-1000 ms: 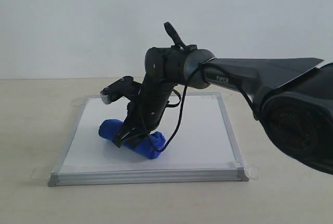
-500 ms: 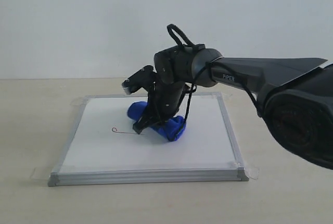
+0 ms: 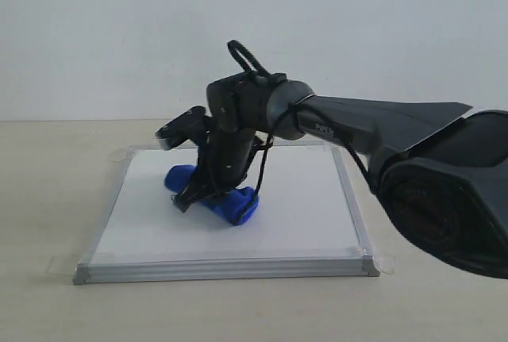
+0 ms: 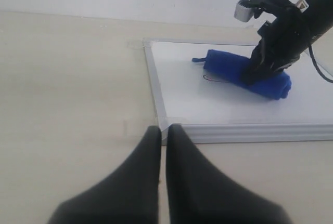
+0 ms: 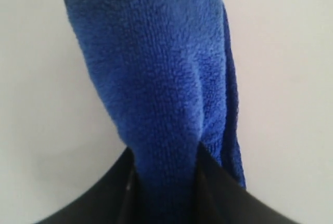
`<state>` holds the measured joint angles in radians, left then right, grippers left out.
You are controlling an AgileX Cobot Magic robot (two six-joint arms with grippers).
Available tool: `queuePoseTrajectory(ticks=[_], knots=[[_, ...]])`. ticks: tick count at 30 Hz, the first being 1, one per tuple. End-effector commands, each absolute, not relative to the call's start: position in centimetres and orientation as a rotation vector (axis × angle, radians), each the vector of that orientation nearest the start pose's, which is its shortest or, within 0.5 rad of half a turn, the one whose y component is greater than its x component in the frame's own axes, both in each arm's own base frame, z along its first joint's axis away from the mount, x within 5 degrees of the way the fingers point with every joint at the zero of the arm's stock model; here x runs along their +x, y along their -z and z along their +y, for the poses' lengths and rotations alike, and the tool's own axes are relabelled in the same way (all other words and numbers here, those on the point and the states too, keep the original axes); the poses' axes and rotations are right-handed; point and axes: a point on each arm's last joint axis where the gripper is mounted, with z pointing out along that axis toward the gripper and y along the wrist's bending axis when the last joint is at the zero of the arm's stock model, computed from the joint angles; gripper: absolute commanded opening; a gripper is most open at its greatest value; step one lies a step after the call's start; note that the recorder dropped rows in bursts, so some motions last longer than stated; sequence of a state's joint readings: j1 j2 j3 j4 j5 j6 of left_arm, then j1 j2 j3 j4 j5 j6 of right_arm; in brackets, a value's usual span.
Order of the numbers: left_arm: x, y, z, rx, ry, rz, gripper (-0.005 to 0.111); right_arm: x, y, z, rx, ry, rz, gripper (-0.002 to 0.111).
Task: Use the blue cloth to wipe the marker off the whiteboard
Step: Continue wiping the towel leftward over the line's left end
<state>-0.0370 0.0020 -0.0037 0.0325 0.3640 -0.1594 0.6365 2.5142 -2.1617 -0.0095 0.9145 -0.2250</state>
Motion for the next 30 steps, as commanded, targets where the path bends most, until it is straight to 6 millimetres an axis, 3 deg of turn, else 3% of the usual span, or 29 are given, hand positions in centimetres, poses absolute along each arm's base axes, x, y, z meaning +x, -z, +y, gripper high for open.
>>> queuePoseTrajectory(ticks=[1,3,8,11,13,16,20,23,27,30], knots=[[5.3,-18.1,-0.1,-0.094,0.107,1.841,0.004,45.1,-10.6,27.7,-1.034,0.025,2.626,0.000],[5.3,-18.1,-0.1,-0.094,0.107,1.841,0.004,44.6,-10.3,28.4,-1.049,-0.041,2.636,0.000],[5.3,-18.1,-0.1,-0.094,0.107,1.841,0.004,40.6,-9.4,33.8,-1.294,-0.389,2.575,0.000],[5.3,-18.1,-0.1,-0.094,0.107,1.841,0.004,38.4,-9.8,36.5,-1.427,-0.452,2.499,0.000],[5.3,-18.1,-0.1,-0.094,0.107,1.841,0.004,37.9,-9.9,37.2,-1.480,-0.436,2.450,0.000],[5.3,-18.1,-0.1,-0.094,0.107,1.841,0.004,38.9,-10.2,36.7,-1.454,-0.339,2.420,0.000],[5.3,-18.1,-0.1,-0.094,0.107,1.841,0.004,42.8,-10.7,33.2,-1.197,-0.097,2.469,0.000],[5.3,-18.1,-0.1,-0.094,0.107,1.841,0.004,44.7,-11.1,30.8,-1.034,-0.025,2.518,0.000],[5.3,-18.1,-0.1,-0.094,0.107,1.841,0.004,44.8,-11.0,30.9,-1.011,-0.056,2.514,0.000],[5.3,-18.1,-0.1,-0.094,0.107,1.841,0.004,43.5,-10.7,32.8,-1.066,-0.144,2.499,0.000]])
